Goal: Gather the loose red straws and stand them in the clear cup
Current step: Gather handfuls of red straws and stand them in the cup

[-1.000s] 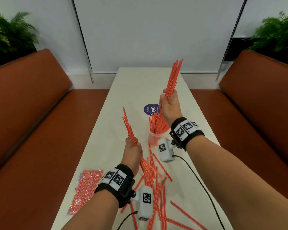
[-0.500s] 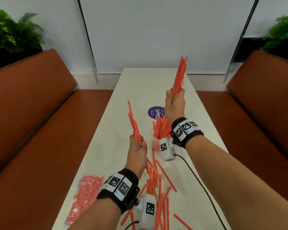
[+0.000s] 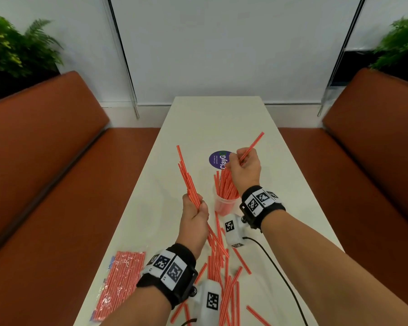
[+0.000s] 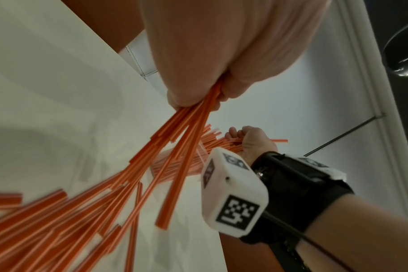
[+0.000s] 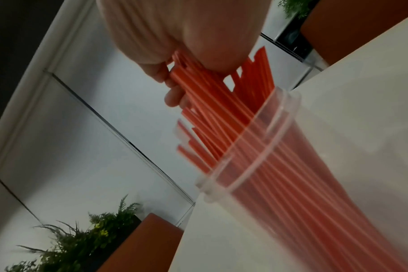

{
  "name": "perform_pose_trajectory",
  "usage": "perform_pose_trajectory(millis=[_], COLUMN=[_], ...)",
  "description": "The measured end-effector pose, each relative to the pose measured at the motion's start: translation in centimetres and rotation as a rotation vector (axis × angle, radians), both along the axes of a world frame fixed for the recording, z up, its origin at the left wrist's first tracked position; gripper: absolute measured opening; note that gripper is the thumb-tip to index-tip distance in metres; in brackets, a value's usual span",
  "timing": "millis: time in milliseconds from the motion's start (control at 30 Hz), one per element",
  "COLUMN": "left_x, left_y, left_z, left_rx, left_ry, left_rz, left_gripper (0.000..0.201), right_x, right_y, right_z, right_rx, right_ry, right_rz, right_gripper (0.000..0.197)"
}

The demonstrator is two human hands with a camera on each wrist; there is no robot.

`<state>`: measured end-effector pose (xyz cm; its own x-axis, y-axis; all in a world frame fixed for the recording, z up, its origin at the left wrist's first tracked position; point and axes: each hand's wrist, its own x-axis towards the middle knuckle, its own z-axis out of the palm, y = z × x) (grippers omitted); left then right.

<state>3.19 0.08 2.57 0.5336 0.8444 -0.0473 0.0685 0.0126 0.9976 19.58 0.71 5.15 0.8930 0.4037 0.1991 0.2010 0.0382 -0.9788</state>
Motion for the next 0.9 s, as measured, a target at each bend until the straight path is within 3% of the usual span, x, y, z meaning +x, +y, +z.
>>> perform_pose_trajectory(millis=[200,333,433,533,667,800,900], left_x=[0.3,0.7,1.3,2.8,5.8,8.3,9.4], left_y=[0.0,0.3,1.0,2.2,3.9,3.9,3.8], left_z=[0.1,0.7,2.6,5.6,8.4,8.0,7.6], left_rx=[0.009,0.036,0.121,0.241,0.295,0.262,0.276], left_ry=[-0.005,-0.017,-0.059,-0.135,-0.209,-0.193,-0.188], left_rz=[-0.006,-0.005,-0.005,-0.012,-0.007,-0.049,-0.051], left_gripper=[0.015,0.014,0.014,0.013,0.014,0.011,0.011], right_x=[-0.2,0.1,0.4,0.3,-0.2,-0.1,0.2], right_y=[-0.2,-0.5,-1.3,-2.4,-4.6,-6.2,-6.7], right_z=[-0.2,0.5,0.9,0.7,0.2,-1.0,-1.9], right_rx=[0.004,-0.053,-0.118,-0.166,-0.317,-0.483,-0.549], right_ry=[-0.022,-0.113,-0.215,-0.221,-0.110,-0.074,-0.106], right_rz=[0.018,0.033,0.089,0.130,0.268,0.404,0.448], right_gripper=[0.022,0.035,0.041,0.029,0.068,0.117,0.133])
